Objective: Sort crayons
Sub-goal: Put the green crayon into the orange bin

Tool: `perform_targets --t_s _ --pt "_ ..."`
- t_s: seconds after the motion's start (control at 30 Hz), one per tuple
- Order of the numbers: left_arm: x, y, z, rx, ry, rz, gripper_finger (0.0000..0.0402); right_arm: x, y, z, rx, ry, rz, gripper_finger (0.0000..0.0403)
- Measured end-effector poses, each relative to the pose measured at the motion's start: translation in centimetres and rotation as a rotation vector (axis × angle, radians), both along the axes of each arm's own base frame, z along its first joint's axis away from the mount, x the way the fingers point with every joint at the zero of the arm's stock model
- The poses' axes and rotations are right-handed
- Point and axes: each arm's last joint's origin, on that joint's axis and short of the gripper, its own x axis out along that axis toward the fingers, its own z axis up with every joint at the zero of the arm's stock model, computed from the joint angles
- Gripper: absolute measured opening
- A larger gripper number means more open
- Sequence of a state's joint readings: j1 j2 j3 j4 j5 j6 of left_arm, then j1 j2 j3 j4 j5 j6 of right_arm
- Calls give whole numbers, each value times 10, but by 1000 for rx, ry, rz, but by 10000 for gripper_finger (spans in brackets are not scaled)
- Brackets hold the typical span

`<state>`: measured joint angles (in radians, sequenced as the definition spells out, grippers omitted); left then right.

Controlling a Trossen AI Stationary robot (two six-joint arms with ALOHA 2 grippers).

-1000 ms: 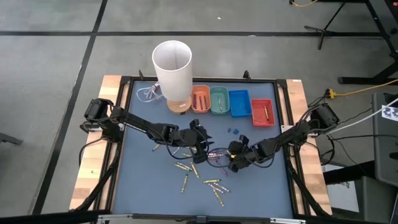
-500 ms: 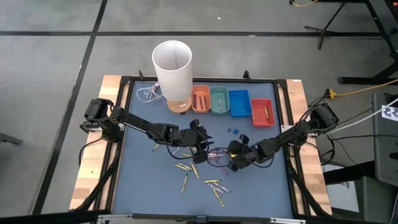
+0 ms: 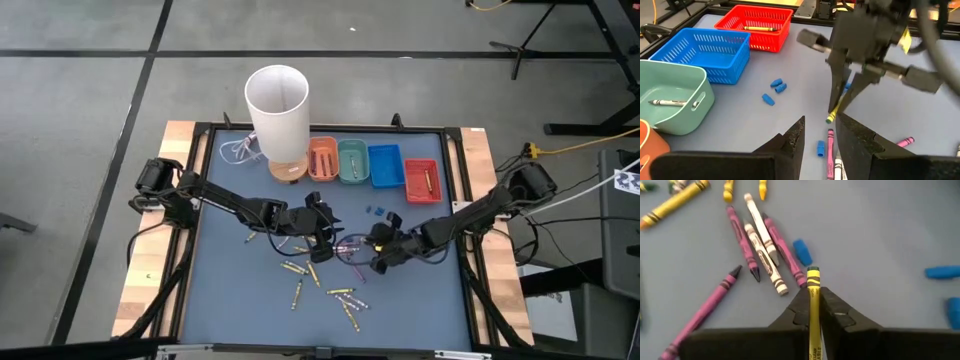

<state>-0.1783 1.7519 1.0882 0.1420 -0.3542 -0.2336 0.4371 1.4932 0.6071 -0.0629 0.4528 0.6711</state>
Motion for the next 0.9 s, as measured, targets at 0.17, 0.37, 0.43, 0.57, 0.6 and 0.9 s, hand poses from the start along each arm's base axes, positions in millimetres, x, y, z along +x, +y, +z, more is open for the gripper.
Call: perform_targets --t_s 0.17,0.37,0.43,0.57,0.6,0.9 --pt "0 0 0 0 0 0 94 -11 -7 25 -50 -44 -13 20" --pt "0 0 0 1 0 2 94 -35 -23 50 -228 -70 -116 22" --pt "0 0 0 1 0 2 94 -44 -30 57 -298 -70 -160 22" --pt "0 0 0 1 0 2 94 -55 -47 65 -371 -65 -274 23" --pt "0 0 0 2 0 2 94 -57 -52 67 -379 -62 -311 23" --pt "0 0 0 2 -1 3 94 -63 -102 63 -419 90 -573 23"
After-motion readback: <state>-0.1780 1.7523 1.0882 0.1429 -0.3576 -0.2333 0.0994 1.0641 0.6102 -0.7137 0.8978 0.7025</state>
